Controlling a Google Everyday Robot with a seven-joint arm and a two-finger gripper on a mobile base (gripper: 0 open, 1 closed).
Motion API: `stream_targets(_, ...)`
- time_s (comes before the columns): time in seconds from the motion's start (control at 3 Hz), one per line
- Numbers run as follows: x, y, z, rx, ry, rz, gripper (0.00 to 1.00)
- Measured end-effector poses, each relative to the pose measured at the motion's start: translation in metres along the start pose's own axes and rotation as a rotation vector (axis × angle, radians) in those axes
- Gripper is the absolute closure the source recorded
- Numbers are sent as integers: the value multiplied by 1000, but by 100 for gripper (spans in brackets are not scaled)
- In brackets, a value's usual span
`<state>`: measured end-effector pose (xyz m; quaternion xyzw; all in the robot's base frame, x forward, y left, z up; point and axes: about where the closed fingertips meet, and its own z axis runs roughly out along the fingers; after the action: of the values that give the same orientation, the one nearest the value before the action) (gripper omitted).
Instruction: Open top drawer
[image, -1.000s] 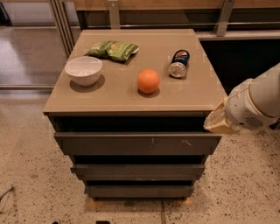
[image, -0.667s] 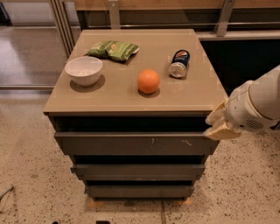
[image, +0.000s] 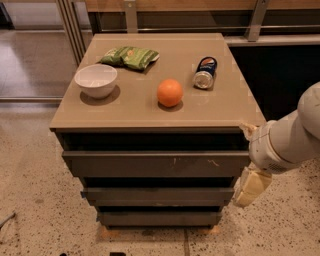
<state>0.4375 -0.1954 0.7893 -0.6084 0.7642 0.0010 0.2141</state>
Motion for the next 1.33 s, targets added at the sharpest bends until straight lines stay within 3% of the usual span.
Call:
stream_targets(0.67,15,27,65,-90,-7,20,0)
stream_targets(1.0,17,30,91,-103,-64,23,0)
stream_targets(1.33,17,30,91,-103,-64,23,0)
